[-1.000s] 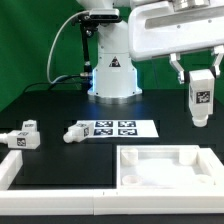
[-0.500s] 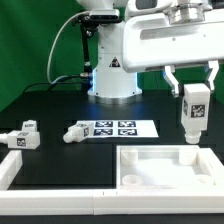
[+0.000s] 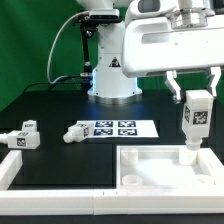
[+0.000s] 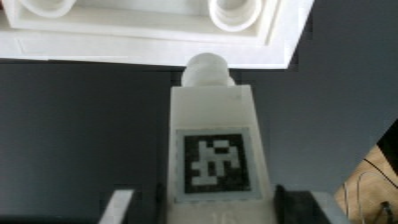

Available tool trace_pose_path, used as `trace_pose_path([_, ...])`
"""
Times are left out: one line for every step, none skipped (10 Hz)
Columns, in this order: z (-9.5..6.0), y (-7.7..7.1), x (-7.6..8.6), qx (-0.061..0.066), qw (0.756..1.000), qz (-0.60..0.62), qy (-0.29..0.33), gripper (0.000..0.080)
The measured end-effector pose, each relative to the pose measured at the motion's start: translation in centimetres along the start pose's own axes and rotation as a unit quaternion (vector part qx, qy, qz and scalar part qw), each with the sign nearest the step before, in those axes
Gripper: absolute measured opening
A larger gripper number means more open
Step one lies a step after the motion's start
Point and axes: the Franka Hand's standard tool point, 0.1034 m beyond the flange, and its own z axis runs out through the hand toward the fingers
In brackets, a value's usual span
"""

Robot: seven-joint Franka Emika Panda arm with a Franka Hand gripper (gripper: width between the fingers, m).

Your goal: Assemble one leg

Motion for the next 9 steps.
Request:
trace_pose_path([0.2,0.0,-0.1,0.0,1.0,0.0,-0.001,0.0284])
trace_pose_path([0.9,-0.2,-0.4,-0.002,1.0,-0.004,0.008,0.0284])
trace_pose_path([1.9,-0.3,-1.0,-0.002,1.0,-0.005,0.001,0.0284])
trace_pose_path([2.4,-0.4,-1.4,-0.003,1.0,-0.004,-0.002,0.0284])
trace_pose_path([2.8,-1.1,-1.7,-0.002,1.0,-0.007,0.007,0.0284])
trace_pose_path([3.3,-1.6,-2.1,-0.001,1.0,-0.012,0.007,0.0284])
trace_pose_path([3.5,-1.6,-2.3,-0.001,1.0,-0.013,0.005,0.0284])
trace_pose_path([3.6,-1.8,-2.4,0.0,1.0,-0.014,0.004,0.0284])
trace_pose_path([3.9,-2.0,-2.8,0.0,1.0,-0.016,0.001,0.0284])
